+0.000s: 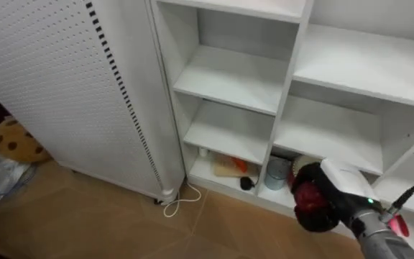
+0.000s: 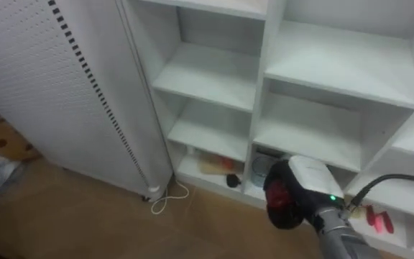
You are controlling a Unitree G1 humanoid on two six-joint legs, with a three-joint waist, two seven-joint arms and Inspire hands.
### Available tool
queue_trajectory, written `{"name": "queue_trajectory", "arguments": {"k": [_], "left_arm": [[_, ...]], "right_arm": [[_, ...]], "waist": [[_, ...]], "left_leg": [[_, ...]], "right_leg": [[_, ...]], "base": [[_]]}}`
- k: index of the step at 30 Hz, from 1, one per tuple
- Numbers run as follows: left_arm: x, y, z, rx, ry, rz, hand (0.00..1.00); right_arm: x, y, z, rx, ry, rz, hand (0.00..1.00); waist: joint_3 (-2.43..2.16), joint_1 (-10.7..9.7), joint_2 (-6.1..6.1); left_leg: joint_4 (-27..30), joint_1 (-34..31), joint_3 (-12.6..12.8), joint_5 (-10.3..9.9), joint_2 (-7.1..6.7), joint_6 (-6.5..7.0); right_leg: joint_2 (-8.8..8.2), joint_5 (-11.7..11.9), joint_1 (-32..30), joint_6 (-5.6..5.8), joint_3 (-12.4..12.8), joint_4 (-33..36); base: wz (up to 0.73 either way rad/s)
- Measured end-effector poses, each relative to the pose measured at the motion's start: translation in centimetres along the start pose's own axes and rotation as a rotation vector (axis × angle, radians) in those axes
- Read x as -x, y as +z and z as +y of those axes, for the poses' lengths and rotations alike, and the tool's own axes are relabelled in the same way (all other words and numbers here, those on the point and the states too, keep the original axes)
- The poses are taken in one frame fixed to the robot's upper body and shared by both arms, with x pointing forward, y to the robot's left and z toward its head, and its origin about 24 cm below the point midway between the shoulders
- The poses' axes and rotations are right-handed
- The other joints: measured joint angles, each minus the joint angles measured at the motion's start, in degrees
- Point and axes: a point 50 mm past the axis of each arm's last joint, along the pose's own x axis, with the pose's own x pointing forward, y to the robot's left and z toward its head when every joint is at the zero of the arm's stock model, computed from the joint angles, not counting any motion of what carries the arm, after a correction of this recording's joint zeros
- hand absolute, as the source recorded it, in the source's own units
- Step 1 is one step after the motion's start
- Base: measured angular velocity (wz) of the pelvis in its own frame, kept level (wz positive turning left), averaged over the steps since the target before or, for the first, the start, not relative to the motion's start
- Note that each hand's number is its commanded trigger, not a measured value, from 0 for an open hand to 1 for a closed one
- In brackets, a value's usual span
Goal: Arrange fruit in the closet
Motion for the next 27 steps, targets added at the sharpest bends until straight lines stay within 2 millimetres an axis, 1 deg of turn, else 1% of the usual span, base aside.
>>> {"name": "queue_trajectory", "arguments": {"k": [2, 4, 8, 9, 12, 15, 17, 21, 24, 27], "left_arm": [[0.1, -0.4, 0.3, -0.006, 0.004, 0.004, 0.0], [0.3, -0.8, 1.2, -0.018, 0.017, -0.002, 0.0], [0.4, -0.7, 2.5, -0.015, 0.046, -0.018, 0.0], [0.4, -0.5, 2.7, -0.018, 0.051, -0.021, 0.0], [0.6, -1.0, 2.7, -0.024, 0.05, -0.011, 0.0], [0.9, -1.7, 2.6, -0.029, 0.045, 0.011, 0.0], [0.9, -2.0, 2.8, -0.033, 0.038, 0.026, 0.0], [1.1, -1.7, 3.2, -0.026, 0.04, 0.006, 0.0], [1.3, -1.6, 4.1, -0.037, 0.059, -0.011, 0.0], [1.5, -1.9, 4.5, -0.042, 0.067, -0.012, 0.0]], "right_arm": [[-0.6, -0.2, -0.8, 0.02, -0.027, 0.012, 1.0], [-1.1, -0.1, -1.5, 0.034, -0.06, 0.015, 1.0], [-1.6, -0.6, -2.9, 0.072, -0.135, 0.047, 1.0], [-1.8, -0.8, -3.5, 0.089, -0.159, 0.053, 1.0], [-2.0, -1.5, -4.3, 0.124, -0.192, 0.09, 1.0], [-2.3, -2.0, -5.4, 0.159, -0.221, 0.112, 1.0], [-2.3, -2.3, -5.9, 0.143, -0.244, 0.133, 1.0], [-2.3, -3.0, -6.5, 0.089, -0.302, 0.192, 1.0], [-2.2, -3.3, -6.9, 0.028, -0.336, 0.22, 1.0], [-2.0, -4.1, -7.7, -0.023, -0.367, 0.263, 1.0]], "waist": [[0.08, 0.0, -0.37], [0.12, -0.2, -0.95], [0.11, -0.2, -1.02], [0.17, -0.3, -1.22], [0.16, -0.2, -1.4], [0.16, -0.1, -1.52], [0.21, -0.1, -1.72], [0.32, -0.3, -1.95], [0.45, -0.5, -3.13], [0.53, -0.6, -3.26]], "left_leg": [[0.3, -1.1, 0.0, 0.3, -0.16, 0.01], [0.6, -2.1, 0.0, 0.4, -0.24, -0.09], [1.9, -3.7, -0.1, 0.3, -0.28, -0.01], [2.2, -4.3, 0.1, 0.3, -0.46, 0.01], [3.1, -5.2, 0.3, 0.1, -0.5, 0.33], [3.9, -6.8, 0.3, 0.0, -0.49, 0.52], [4.2, -7.5, 0.3, 0.0, -0.53, 0.57], [4.2, -8.0, 0.6, 0.0, -0.42, 0.51], [4.4, -8.2, 1.2, 0.0, -0.4, 0.54], [5.0, -8.2, 1.1, -0.2, -0.46, 0.85]], "right_leg": [[-0.27, 0.0, -1.0, 0.01, 0.0, 0.6], [-0.44, 0.0, -1.9, -0.05, -0.1, 0.9], [-1.1, -0.6, -3.2, -0.07, -0.5, 2.2], [-1.84, -0.8, -3.8, -0.03, -0.6, 2.9], [-2.05, -1.0, -4.8, 0.25, -0.4, 3.7], [-2.08, -1.0, -6.2, 0.27, -0.2, 4.3], [-2.28, -1.1, -6.9, 0.26, -0.2, 4.8], [-2.77, -1.3, -7.2, 0.19, -0.5, 5.1], [-2.89, -1.7, -8.0, 0.18, 0.2, 5.9], [-2.91, -2.0, -8.0, 0.27, 0.2, 6.3]], "base": [[0.13], [0.04], [0.07], [0.06], [0.02], [0.0], [0.0], [0.07], [0.01], [-0.01]]}}
